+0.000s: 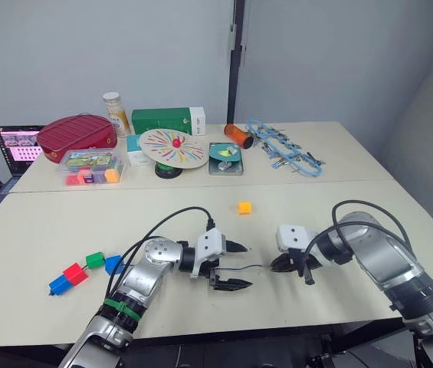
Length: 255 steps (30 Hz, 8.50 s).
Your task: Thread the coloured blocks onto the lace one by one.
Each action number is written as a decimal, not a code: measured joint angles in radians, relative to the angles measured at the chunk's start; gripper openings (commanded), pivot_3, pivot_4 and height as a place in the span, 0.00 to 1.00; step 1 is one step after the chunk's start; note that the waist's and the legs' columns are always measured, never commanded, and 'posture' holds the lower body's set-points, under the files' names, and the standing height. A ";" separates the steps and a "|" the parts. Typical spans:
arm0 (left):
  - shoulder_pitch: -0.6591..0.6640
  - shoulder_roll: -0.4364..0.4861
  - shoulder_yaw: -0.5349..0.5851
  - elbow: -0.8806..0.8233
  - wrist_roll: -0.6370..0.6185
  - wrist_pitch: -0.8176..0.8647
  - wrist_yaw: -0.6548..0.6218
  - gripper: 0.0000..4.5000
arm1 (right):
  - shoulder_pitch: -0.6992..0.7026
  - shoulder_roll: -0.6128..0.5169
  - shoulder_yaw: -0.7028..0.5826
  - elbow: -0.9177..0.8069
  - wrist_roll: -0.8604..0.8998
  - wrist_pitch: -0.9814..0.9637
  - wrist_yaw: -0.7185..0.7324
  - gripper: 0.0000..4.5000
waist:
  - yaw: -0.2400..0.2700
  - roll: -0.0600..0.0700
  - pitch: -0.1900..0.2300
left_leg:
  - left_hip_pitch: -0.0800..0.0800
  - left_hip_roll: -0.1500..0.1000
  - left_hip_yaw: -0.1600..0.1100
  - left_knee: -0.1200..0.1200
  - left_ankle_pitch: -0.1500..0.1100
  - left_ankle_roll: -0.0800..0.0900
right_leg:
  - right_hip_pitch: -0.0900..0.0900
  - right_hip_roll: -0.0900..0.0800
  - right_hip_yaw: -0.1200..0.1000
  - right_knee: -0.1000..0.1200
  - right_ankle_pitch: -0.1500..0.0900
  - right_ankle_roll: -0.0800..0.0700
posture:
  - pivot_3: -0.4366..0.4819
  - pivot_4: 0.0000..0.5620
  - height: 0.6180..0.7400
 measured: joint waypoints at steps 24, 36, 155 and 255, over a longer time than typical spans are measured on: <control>0.006 -0.129 -0.036 0.072 0.060 0.015 0.078 0.42 | -0.002 0.001 0.029 -0.027 -0.002 0.021 -0.009 0.00 | 0.010 0.000 0.000 | 0.000 -0.001 -0.001 0.001 0.000 0.000 | 0.000 -0.001 0.000 0.000 0.000 0.000 | 0.48 0.27 1.00; 0.007 -0.127 -0.041 0.076 0.061 0.025 0.084 0.00 | -0.002 0.003 0.039 -0.034 -0.003 0.046 -0.008 0.00 | 0.010 0.000 0.000 | 0.000 -0.001 -0.001 0.001 0.000 0.000 | 0.000 -0.001 0.000 0.000 0.000 0.000 | 0.48 0.27 1.00; 0.111 -0.062 0.078 -0.033 -0.057 0.119 0.145 0.00 | 0.519 0.697 -0.498 -0.514 0.376 0.515 -1.235 0.27 | -0.011 0.001 0.000 | 0.004 -0.001 -0.002 -0.007 0.002 -0.002 | 0.000 0.000 0.002 0.001 0.000 -0.001 | 0.48 0.27 1.00; 0.086 -0.085 0.001 -0.032 0.000 0.098 0.148 0.00 | 0.037 0.080 -0.091 0.249 0.049 -0.221 0.050 0.28 | 0.009 0.001 0.000 | 0.002 -0.001 -0.001 -0.005 0.001 -0.002 | 0.001 -0.002 0.001 -0.002 0.000 0.000 | 0.48 0.27 1.00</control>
